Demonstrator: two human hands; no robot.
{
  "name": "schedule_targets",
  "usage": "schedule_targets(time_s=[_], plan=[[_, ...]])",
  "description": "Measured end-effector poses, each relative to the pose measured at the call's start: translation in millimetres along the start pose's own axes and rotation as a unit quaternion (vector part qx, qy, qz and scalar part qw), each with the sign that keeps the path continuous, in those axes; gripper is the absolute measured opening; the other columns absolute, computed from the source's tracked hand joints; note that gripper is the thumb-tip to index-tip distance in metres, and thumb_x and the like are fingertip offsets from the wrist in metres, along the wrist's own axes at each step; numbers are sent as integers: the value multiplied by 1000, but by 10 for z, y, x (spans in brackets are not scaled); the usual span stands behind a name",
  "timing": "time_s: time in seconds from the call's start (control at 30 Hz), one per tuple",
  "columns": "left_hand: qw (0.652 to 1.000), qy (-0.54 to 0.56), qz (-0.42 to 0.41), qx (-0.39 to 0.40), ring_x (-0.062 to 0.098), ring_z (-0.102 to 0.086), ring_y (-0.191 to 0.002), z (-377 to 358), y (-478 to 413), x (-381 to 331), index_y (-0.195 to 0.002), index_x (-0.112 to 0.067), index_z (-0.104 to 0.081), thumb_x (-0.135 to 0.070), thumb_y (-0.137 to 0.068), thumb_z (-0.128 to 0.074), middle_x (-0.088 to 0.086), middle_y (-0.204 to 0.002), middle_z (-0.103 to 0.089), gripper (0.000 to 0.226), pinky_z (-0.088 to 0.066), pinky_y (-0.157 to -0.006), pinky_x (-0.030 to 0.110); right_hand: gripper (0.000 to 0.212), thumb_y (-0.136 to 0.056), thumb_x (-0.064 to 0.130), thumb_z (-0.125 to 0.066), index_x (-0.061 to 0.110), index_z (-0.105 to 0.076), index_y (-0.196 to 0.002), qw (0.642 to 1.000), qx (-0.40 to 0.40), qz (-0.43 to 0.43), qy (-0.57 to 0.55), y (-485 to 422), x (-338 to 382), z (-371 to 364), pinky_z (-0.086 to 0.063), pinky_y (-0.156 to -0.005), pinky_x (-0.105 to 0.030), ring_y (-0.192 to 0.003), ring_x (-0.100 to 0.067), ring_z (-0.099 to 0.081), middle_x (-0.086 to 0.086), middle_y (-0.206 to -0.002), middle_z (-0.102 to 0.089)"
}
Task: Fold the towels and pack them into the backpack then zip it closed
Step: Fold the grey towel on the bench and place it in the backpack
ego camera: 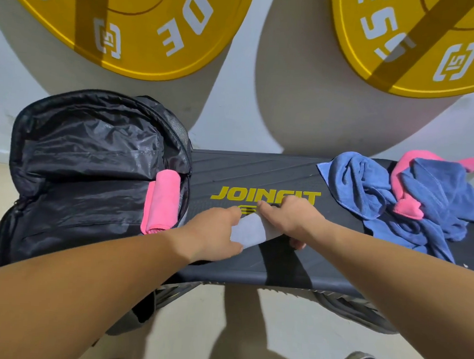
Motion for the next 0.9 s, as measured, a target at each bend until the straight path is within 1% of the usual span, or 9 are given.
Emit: schedule_targets(time_s=[0.1,0.27,0.4,0.5,0.57,0.67,0.73,0.8,0.9], plan=[[989,131,62,-19,19,-42,-68,14,-4,21,-80,-21,-39,-30,-77,-76,-4,-76,-48,38,-31,-56,33,62,-89,65,-57,4,-57,-97,986,37,-27,-158,11,22,45,-62,-51,-42,-59,-36,-70,-20,-86,-65],[935,320,130,-81,20,-49,-64,189,33,-101,-85,-16,-47,-27,-76,-76,3,-80,-54,33,-38,-54,27,60,-88,52,-71,4,-60,-123,894,186,-51,-405,84,140,104,-63,-76,-47,-79,-37,-74,-21,-107,-70],[901,397,120,-126,22,-62,-68,450,206,-178,-94,-10,-58,-39,-75,-82,16,-88,-70,42,-56,-65,37,48,-90,30,-76,5,-57,-127,842,136,22,-521,205,440,242,-63,-79,-49,-91,-35,-77,-18,-115,-73],[876,436,147,-141,17,-62,-71,771,386,-161,-96,-11,-65,-39,-81,-79,11,-89,-69,35,-61,-79,38,46,-88,26,-79,1,-62,-123,823,109,43,-556,364,661,356,-63,-77,-48,-88,-35,-77,-18,-109,-75],[833,527,142,-92,22,-67,-78,934,520,-100,-95,-12,-63,-29,-78,-78,18,-98,-71,28,-62,-88,46,45,-86,28,-80,0,-66,-118,819,103,51,-562,477,825,381,-63,-76,-44,-86,-32,-78,-16,-101,-78],[788,602,119,-50,29,-68,-77,1085,786,83,-97,-15,-58,-17,-88,-74,16,-88,-72,18,-58,-80,46,43,-91,39,-73,5,-68,-117,826,119,58,-549,619,1140,302,-59,-91,-47,-91,-28,-77,-11,-100,-79],[778,611,128,-67,30,-67,-77,1148,953,237,-96,-16,-58,-18,-91,-73,14,-84,-71,15,-57,-75,45,41,-96,39,-67,6,-66,-120,826,134,65,-544,698,1357,190,-60,-90,-46,-94,-28,-77,-11,-103,-79],[785,597,146,-82,32,-70,-81,1178,1090,403,-97,-15,-60,-23,-89,-74,18,-90,-75,18,-61,-82,51,40,-96,38,-67,5,-65,-118,831,136,67,-535,770,1558,47,-61,-89,-46,-93,-29,-77,-13,-103,-78],[792,576,179,-95,28,-75,-89,1119,1242,624,-102,-12,-59,-34,-80,-81,22,-104,-76,38,-61,-85,56,45,-88,39,-75,4,-64,-113,847,109,59,-517,835,1809,-230,-63,-82,-48,-90,-32,-76,-17,-105,-76]])
Point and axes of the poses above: each hand's wrist, its own y-axis away from the middle knuckle, its own z-axis out of the back of the hand, x = y × z, the point moved 1 cm from there along -y, towards the middle knuckle
